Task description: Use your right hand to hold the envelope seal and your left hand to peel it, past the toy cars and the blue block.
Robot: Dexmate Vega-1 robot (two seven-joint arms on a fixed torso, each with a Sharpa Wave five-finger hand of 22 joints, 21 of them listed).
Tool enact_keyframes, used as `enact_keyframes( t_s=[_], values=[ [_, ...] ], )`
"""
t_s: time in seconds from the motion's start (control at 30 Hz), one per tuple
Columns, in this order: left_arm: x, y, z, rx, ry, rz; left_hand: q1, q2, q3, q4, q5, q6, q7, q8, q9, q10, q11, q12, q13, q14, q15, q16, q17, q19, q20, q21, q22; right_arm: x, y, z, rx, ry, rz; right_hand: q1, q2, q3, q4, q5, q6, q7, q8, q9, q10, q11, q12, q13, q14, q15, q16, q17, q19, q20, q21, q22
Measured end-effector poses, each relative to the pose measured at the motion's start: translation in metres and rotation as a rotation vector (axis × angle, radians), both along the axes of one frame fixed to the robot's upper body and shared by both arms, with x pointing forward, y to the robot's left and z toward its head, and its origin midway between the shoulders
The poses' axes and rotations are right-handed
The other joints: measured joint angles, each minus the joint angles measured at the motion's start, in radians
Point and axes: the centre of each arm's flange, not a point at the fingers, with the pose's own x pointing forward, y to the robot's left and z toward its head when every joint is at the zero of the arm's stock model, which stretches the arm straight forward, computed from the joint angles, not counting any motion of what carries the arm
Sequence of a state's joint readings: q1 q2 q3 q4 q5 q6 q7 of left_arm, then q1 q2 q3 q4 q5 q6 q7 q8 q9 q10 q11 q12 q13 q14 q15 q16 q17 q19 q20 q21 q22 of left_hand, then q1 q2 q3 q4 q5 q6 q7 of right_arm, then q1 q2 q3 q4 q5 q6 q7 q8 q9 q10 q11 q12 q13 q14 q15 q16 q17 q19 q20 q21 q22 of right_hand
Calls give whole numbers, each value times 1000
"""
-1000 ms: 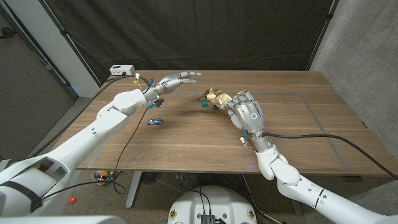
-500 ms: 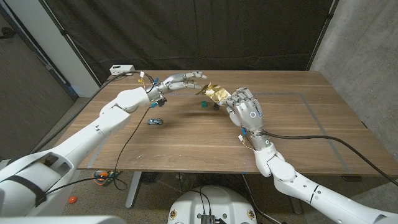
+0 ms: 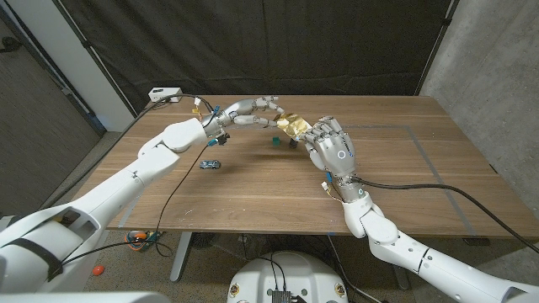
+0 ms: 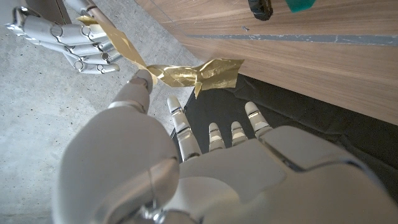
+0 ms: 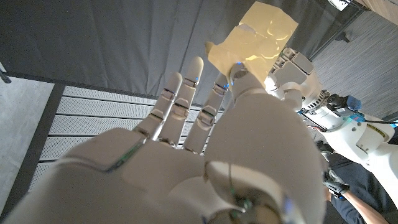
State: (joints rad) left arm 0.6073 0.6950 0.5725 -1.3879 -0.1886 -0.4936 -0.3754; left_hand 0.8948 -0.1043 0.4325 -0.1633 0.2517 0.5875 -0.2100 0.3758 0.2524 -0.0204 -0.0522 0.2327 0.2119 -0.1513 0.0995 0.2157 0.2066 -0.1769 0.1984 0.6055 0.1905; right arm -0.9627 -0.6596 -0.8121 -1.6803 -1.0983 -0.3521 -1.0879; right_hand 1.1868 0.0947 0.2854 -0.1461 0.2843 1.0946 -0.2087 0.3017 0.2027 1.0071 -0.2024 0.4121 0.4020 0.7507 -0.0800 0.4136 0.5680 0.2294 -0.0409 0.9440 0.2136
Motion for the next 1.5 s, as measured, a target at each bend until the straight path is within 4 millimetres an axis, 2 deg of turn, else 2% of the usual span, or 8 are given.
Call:
enact_keyframes(
  t_s=[0.2, 0.3, 0.43, 0.57, 0.73, 0.87, 1.0, 1.5],
  values=[
    [-1, -3, 0, -26, -41, 21, 13, 1, -15, 15, 0, 108, 11, 54, 8, 43, -17, 12, 0, 20, -12, 11, 1, 5, 5, -4, 0, -1, 1, 0, -5, -7, 5, -3, -3, 0, 0, 0, 6, 6, 0, -1, 7, 3, -8, 2, 0, 0, 0, 0, -4, 4, 8, 0],
    [-2, -5, -1, -49, -46, 19, 13, 1, -23, 23, 0, 127, 17, 62, 7, 58, -27, 15, 0, 27, -19, 17, 4, 5, 5, -7, 1, -1, 1, 1, -6, -10, 6, -3, -3, 0, 0, 0, 6, 6, 6, -1, 7, 3, -8, 4, 6, 1, -7, 0, -5, 5, 8, 0],
    [-2, -8, -2, -68, -48, 18, 15, 3, -32, 32, -8, 200, 45, 90, 0, 88, -38, 23, 0, 42, -23, 21, 5, 5, 5, -7, 3, -2, 1, 1, -8, -12, 6, -3, -3, 0, 0, 0, 6, 6, 6, -1, 7, 3, -10, 4, 8, -1, -7, 0, -9, 1, 8, -5],
    [-2, -9, -3, -85, -50, 17, 38, 26, -33, 33, -16, 284, 60, 117, -15, 130, -62, 31, 0, 64, -38, 29, 5, 2, 2, -7, 3, -2, 0, 2, -10, -16, 8, -3, -3, 0, 0, 0, 9, 2, 6, 0, 7, 3, -11, 4, 8, -1, -11, 4, -11, 0, 15, -5],
    [-2, -12, -3, -98, -51, 13, 68, 56, -31, 31, -32, 337, 83, 124, -34, 165, -89, 41, -3, 77, -52, 32, 5, 3, -4, -7, 3, -2, 0, 3, -10, -18, 17, -1, -5, 0, 0, 0, 10, 2, 6, 0, 11, -1, -19, 4, 9, -2, -11, 5, -11, 0, 15, -5],
    [-2, -14, -3, -104, -50, 7, 118, 89, -13, 13, -58, 411, 103, 129, -54, 201, -103, 45, -5, 94, -69, 32, -1, 5, -17, -7, 3, -1, 0, 3, -10, -16, 21, -3, -6, 0, 0, 1, 10, 2, 6, 0, 13, -2, -19, 4, 11, -4, -11, 5, -16, 5, 21, -5],
    [-2, -16, -3, -115, -51, 0, 152, 105, -1, 17, -66, 463, 145, 137, -66, 228, -107, 45, -8, 111, -85, 32, -2, 6, -23, -2, 3, 0, -2, 4, -10, -15, 23, -5, -6, 0, 0, 5, 9, 2, 6, 0, 18, 3, -20, 8, 13, -2, -19, 9, -16, 5, 27, -5],
    [-5, -27, 4, -59, -90, -35, 145, 132, 6, 25, -70, 463, 146, 137, -66, 186, -109, 18, -8, 74, -82, 20, 1, 7, -44, -2, 3, 5, -7, 9, 20, 36, 57, -8, -5, -6, 0, 5, 13, 5, 6, -1, 29, 3, -31, 10, 23, -5, -19, 14, -22, 0, 38, -9]
  ],
)
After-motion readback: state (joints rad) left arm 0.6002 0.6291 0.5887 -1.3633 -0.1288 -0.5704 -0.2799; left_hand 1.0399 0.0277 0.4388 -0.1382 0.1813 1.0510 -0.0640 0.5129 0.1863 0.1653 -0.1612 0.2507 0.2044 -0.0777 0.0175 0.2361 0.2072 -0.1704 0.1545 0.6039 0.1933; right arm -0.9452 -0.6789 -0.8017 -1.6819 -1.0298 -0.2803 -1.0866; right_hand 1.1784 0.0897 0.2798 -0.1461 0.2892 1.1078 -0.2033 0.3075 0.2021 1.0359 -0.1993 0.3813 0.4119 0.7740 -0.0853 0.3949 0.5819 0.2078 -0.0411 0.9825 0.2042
